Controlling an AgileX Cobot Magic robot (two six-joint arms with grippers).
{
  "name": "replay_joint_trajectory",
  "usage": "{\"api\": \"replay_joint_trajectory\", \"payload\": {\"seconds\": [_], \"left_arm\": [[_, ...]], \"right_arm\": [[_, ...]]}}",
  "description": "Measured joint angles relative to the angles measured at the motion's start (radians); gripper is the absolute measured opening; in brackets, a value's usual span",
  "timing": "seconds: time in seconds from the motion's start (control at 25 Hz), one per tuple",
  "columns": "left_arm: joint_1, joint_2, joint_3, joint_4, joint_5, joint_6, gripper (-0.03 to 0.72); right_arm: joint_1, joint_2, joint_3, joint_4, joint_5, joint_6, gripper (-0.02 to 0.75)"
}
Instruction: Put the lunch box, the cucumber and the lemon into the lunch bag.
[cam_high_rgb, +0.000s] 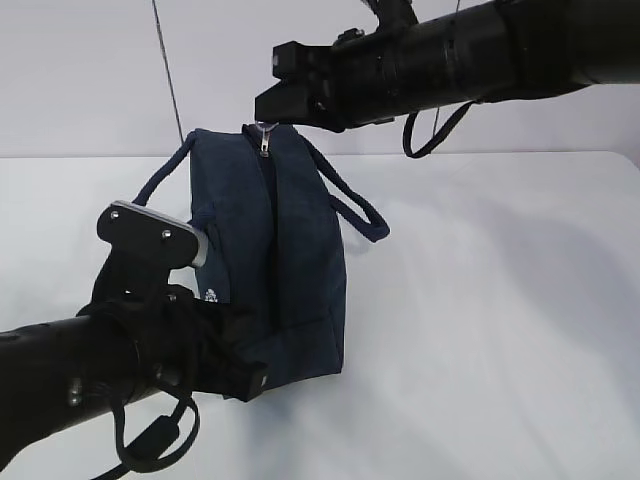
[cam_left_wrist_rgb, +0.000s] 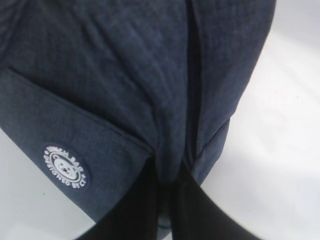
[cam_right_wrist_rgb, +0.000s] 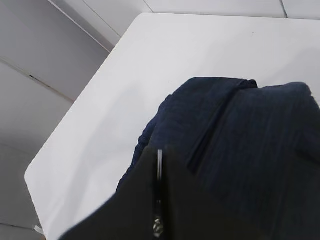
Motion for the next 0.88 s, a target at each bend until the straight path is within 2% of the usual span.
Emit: {"api": "replay_joint_trajectory", "payload": {"seconds": [0.52,0.88], "left_arm": [[0.000,0.000,0.002,0.000,0.006,0.000,0.011],[0.000,0.000,0.002,0.000,0.008,0.000,0.011]], "right_arm": [[-0.008,0.170,-0.224,-0.043,0.006,0.000,-0.013],[-0.070,0.283,-0.346,-0.045,0.090,0.000,-0.013]]}}
